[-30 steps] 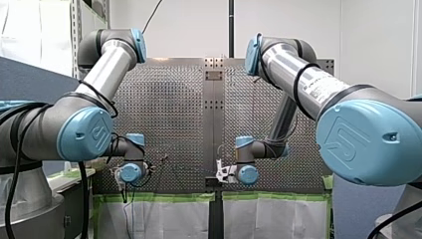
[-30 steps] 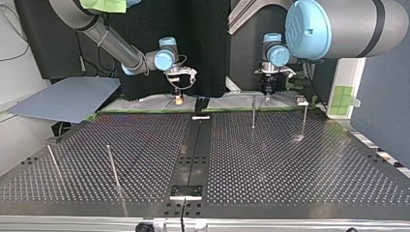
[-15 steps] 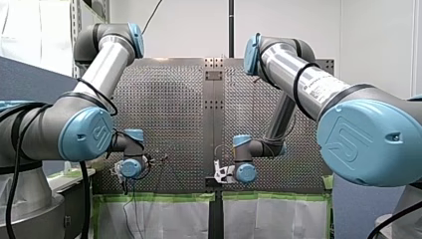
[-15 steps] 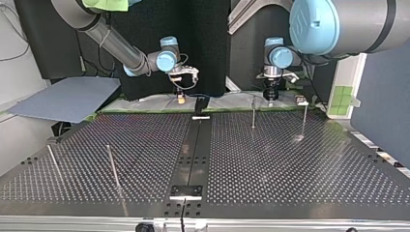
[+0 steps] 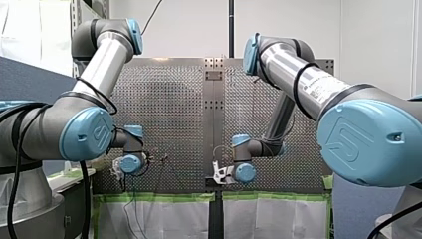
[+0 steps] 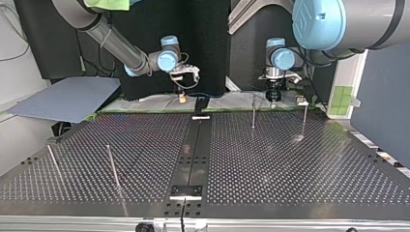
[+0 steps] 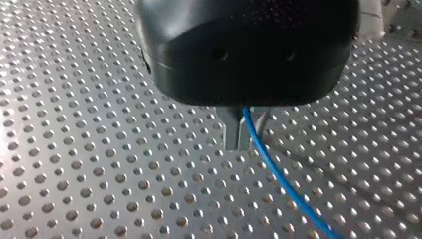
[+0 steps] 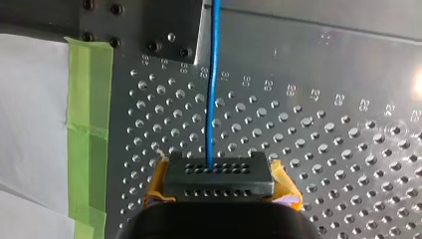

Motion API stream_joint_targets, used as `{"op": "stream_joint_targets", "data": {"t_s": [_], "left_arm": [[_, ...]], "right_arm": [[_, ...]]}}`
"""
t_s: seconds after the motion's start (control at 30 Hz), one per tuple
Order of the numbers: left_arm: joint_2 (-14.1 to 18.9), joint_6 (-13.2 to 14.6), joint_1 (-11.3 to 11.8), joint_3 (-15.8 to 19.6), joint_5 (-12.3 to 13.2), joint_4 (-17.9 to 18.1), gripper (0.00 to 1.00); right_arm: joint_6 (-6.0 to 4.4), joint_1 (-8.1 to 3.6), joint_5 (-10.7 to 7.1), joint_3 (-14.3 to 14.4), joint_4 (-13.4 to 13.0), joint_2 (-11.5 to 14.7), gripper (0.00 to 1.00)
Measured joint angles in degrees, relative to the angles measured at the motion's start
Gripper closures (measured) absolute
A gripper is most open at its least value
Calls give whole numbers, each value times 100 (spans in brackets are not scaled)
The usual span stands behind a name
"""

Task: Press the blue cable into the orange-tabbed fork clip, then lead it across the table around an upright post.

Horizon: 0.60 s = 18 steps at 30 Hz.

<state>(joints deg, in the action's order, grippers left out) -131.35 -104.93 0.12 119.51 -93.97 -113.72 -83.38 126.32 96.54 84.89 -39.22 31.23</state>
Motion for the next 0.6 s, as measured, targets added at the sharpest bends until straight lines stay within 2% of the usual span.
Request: {"op": "stream_joint_targets", "data": {"t_s": [0.23,0.37,0.6], "left_arm": [[1,247,8,0,-166,-232,100],[2,442,-10,0,-122,-448,100],[0,520,-28,0,-86,-573,100]], "right_arm": [[35,29,1,-2,46,0,100],[28,27,9,-1,60,1,100],[11,-2,20,-2,104,-2,100]]}}
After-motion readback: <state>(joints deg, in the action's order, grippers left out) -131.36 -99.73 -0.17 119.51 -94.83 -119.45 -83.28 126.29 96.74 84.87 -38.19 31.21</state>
